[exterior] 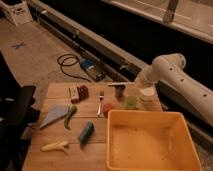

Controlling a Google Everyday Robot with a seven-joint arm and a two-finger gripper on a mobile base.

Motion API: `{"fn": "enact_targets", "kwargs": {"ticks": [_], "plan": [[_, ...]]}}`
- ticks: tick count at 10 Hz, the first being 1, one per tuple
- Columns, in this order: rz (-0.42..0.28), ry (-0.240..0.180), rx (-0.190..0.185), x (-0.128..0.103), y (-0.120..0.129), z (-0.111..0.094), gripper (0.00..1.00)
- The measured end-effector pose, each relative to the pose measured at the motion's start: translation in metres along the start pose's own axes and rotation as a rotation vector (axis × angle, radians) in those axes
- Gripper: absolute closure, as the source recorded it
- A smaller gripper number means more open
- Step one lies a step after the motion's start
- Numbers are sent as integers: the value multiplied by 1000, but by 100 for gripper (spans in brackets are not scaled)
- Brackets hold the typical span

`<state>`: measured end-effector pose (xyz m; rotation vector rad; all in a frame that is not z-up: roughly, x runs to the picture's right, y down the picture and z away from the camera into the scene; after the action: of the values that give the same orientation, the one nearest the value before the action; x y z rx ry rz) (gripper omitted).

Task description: Place brush in paper cup

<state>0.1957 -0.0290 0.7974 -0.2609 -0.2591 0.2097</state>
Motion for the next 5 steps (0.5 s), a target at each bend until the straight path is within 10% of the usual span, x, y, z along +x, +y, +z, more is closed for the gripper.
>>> {"fn": "enact_targets", "kwargs": {"ticks": [5], "plan": [[51,33,-35,23,-2,20,100]]}}
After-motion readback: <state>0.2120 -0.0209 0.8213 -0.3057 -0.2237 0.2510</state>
